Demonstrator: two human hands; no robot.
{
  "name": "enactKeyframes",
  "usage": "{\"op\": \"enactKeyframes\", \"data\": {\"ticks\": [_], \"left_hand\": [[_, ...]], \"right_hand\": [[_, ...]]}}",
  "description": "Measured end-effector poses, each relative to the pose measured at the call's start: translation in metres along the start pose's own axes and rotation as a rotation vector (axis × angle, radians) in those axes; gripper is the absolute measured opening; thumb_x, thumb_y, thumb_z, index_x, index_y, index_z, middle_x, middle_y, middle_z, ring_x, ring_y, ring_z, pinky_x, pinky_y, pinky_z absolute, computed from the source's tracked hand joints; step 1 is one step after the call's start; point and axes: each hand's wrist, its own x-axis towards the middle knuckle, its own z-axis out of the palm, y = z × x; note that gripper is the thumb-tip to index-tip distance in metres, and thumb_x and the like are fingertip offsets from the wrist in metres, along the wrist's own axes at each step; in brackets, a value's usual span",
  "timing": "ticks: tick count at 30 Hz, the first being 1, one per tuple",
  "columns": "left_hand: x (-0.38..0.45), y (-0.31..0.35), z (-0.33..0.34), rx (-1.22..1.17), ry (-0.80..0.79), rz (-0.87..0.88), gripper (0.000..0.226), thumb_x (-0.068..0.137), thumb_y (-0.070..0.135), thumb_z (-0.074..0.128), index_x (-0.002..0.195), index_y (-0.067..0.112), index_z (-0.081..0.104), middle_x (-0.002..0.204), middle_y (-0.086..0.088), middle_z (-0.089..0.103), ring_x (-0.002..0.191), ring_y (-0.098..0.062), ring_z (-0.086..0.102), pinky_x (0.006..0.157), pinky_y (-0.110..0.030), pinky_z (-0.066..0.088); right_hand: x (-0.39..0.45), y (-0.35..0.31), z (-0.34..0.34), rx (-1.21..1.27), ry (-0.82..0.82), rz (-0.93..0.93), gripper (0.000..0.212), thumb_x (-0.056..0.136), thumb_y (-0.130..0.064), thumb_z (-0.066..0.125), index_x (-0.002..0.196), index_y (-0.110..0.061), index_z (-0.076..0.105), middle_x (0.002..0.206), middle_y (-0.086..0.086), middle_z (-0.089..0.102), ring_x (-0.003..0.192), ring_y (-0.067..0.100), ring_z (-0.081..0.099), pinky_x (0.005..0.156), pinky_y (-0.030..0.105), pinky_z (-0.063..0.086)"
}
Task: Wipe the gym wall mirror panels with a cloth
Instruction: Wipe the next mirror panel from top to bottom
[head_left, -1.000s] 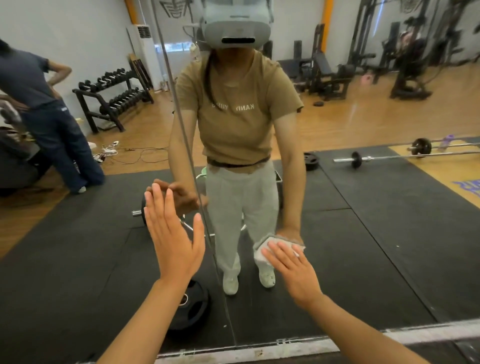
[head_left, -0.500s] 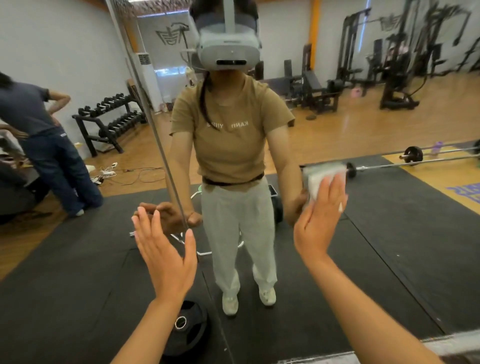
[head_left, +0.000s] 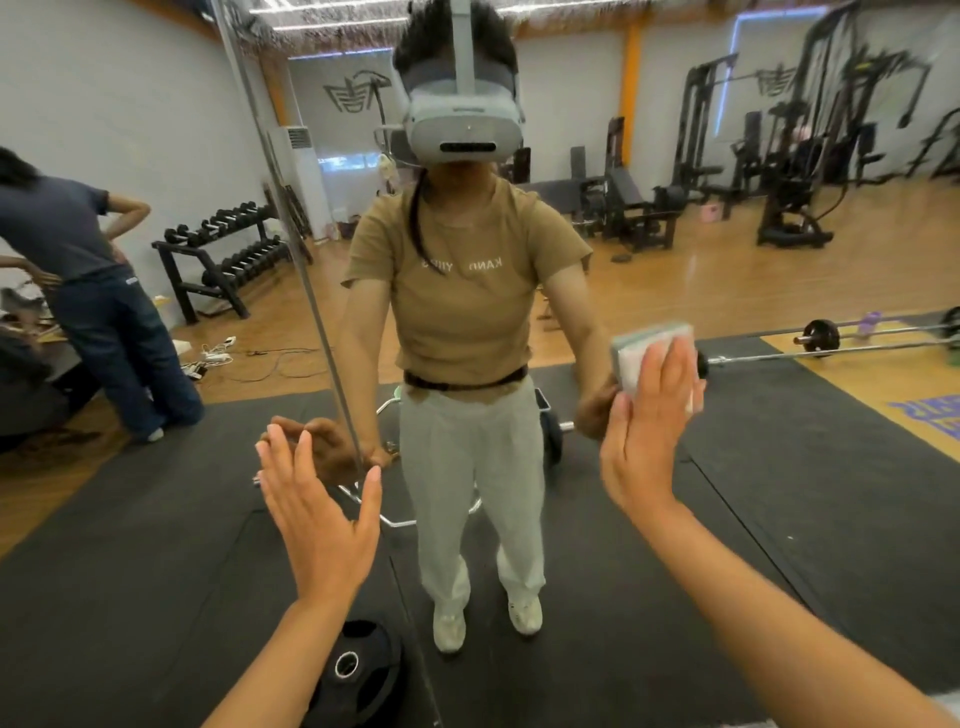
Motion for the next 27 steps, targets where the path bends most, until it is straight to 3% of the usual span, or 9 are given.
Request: {"op": "enactKeyframes", "data": {"ticks": [2, 5, 9, 12, 15, 17, 22, 27], "left_hand": [[0.000, 0.001, 0.000, 0.001, 0.000, -0.003, 0.082, 0.090, 0.049, 0.051, 0.152, 0.005, 0.019, 0.166, -0.009, -0.001, 0.153, -0.028, -0.004, 0.122, -0.057, 0.006], [0.000, 0.002, -0.001, -0.004, -0.007, -0.024, 0.083, 0.089, 0.051, 0.051, 0.152, 0.007, 0.019, 0.166, -0.006, -0.003, 0.153, -0.025, -0.005, 0.122, -0.055, 0.006], [0.000, 0.007, -0.004, -0.010, -0.031, -0.061, 0.092, 0.083, 0.057, 0.055, 0.152, 0.008, 0.020, 0.166, -0.009, 0.000, 0.153, -0.022, -0.007, 0.123, -0.052, 0.003], [0.000, 0.007, -0.005, 0.001, -0.034, -0.054, 0.097, 0.079, 0.058, 0.059, 0.152, 0.008, 0.019, 0.166, -0.009, 0.001, 0.153, -0.021, -0.007, 0.124, -0.051, 0.004], [0.000, 0.007, -0.006, 0.013, -0.039, -0.052, 0.098, 0.079, 0.063, 0.056, 0.152, 0.009, 0.019, 0.166, -0.010, 0.001, 0.153, -0.022, -0.006, 0.123, -0.051, 0.004], [-0.001, 0.007, -0.006, 0.016, -0.040, -0.049, 0.099, 0.079, 0.063, 0.055, 0.152, 0.009, 0.018, 0.166, -0.010, 0.001, 0.153, -0.022, -0.006, 0.123, -0.052, 0.005], [0.001, 0.012, -0.010, 0.040, -0.037, -0.082, 0.098, 0.082, 0.050, 0.075, 0.152, 0.007, 0.021, 0.166, -0.010, 0.003, 0.153, -0.021, -0.004, 0.121, -0.057, 0.012], [0.001, 0.018, -0.013, 0.060, -0.060, -0.116, 0.097, 0.080, 0.037, 0.077, 0.154, 0.007, 0.021, 0.166, -0.008, 0.001, 0.153, -0.020, -0.005, 0.121, -0.055, 0.015]], "right_hand": [[0.048, -0.017, -0.007, 0.002, 0.079, -0.013, 0.052, 0.105, -0.015, 0.029, 0.154, -0.003, 0.016, 0.162, 0.021, 0.009, 0.151, 0.026, 0.002, 0.122, 0.043, -0.003], [0.085, -0.022, -0.016, 0.019, 0.155, -0.014, 0.051, 0.106, -0.014, 0.028, 0.156, -0.010, 0.014, 0.162, 0.019, 0.013, 0.151, 0.029, 0.006, 0.122, 0.045, 0.000], [0.034, 0.017, -0.009, -0.049, 0.191, -0.045, 0.050, 0.105, -0.007, 0.032, 0.154, -0.007, 0.019, 0.159, 0.019, 0.018, 0.151, 0.023, 0.008, 0.123, 0.039, 0.003], [-0.065, 0.063, -0.003, -0.086, 0.030, 0.047, 0.044, 0.109, -0.020, 0.022, 0.149, -0.002, 0.022, 0.157, 0.021, 0.017, 0.152, 0.025, 0.007, 0.123, 0.041, 0.006], [-0.139, 0.091, -0.012, -0.094, -0.203, 0.112, 0.051, 0.108, -0.031, 0.010, 0.157, -0.018, 0.007, 0.166, 0.004, -0.006, 0.152, 0.025, 0.003, 0.122, 0.044, 0.005], [-0.145, 0.094, -0.016, -0.089, -0.239, 0.123, 0.052, 0.108, -0.034, 0.008, 0.158, -0.027, -0.002, 0.166, -0.006, -0.010, 0.153, 0.018, -0.003, 0.122, 0.042, 0.001], [-0.048, 0.062, -0.020, -0.047, -0.043, 0.023, 0.054, 0.107, -0.023, 0.024, 0.158, -0.017, 0.007, 0.166, 0.003, -0.004, 0.153, 0.017, -0.004, 0.123, 0.039, -0.005], [0.081, 0.015, -0.037, -0.039, 0.132, -0.036, 0.051, 0.105, -0.013, 0.033, 0.154, -0.004, 0.021, 0.161, 0.021, 0.016, 0.152, 0.022, 0.002, 0.122, 0.035, -0.006]]}}
